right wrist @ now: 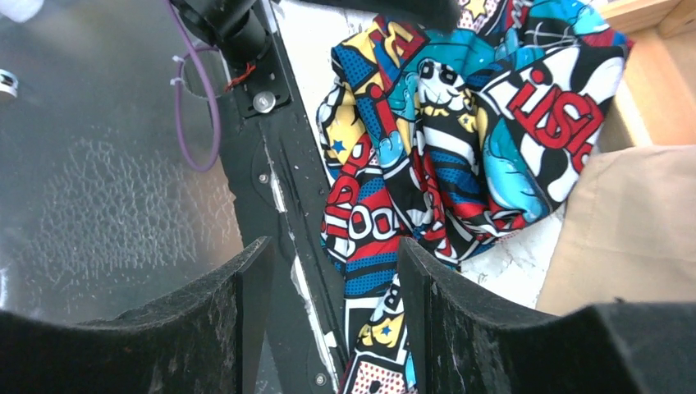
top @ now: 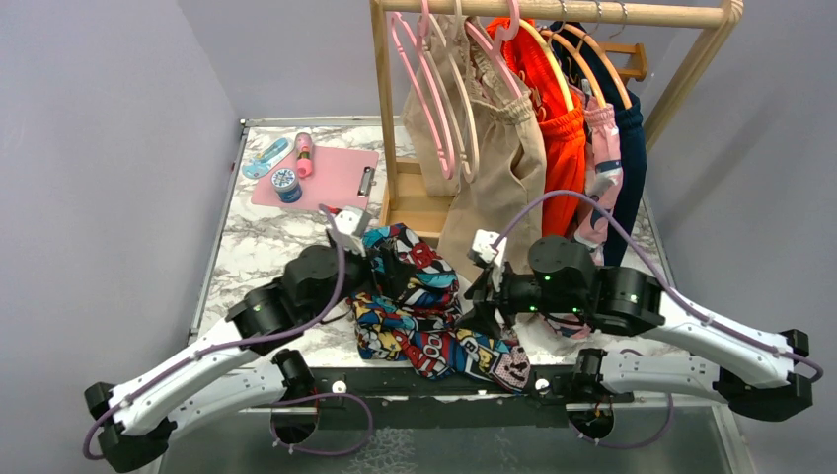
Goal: Place the shorts on the hanger
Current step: Adjust the shorts at the center of the board.
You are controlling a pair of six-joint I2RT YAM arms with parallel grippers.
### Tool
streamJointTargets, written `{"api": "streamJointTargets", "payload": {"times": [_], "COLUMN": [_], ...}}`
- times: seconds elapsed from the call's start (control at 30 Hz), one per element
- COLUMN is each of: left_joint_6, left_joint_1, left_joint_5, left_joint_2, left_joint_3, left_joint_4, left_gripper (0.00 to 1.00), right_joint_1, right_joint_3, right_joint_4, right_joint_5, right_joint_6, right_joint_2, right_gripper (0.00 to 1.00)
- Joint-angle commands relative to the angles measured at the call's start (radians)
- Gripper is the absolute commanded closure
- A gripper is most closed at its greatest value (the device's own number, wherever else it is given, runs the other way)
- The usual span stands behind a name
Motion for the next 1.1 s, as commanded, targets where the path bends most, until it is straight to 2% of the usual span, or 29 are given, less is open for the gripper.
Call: {"api": "streamJointTargets", "payload": {"times": [0.0,0.17,0.4,0.5,0.67,0.83,0.9,1.07], "left_joint_6": [0.043,0.041,0.008,-0.002,-0.032,-0.025,-0.027,-0.044], "left_joint_1": [-0.001,-0.001,-0.001,-0.001,-0.001,-0.001,-0.001,-0.001], "left_joint_5": [-0.264,-0.512,-0.614,-0.656,-0.662,-0.637,-0.630,-0.573], "left_joint_2": [-0.108,-0.230,-0.381,-0.426,-0.467,-0.435,-0.429,-0.426], "left_joint_3": [0.082,0.090,0.021,0.007,-0.002,0.012,0.022,0.030], "left_joint_4": [-0.223,-0.333,-0.300,-0.303,-0.304,-0.311,-0.313,-0.322], "left_gripper": [0.01,0.02,0.05,0.06,0.07,0.07,0.07,0.07], "right_joint_1": [0.005,0.006,0.041,0.045,0.045,0.038,0.016,-0.036], "right_joint_3": [-0.050,-0.049,0.034,0.098,0.208,0.400,0.475,0.559], "right_joint_4": [0.138,0.292,0.490,0.524,0.566,0.489,0.445,0.462], "right_joint_5": [-0.070,-0.109,0.007,0.077,0.191,0.274,0.267,0.215], "right_joint_6": [-0.007,0.000,0.022,0.036,0.020,-0.011,0.005,0.036], "right_joint_2": [0.071,0.232,0.504,0.627,0.785,0.959,1.020,1.099], "right_gripper": [0.41,0.41,0.41,0.41,0.41,0.40,0.40,0.39]}}
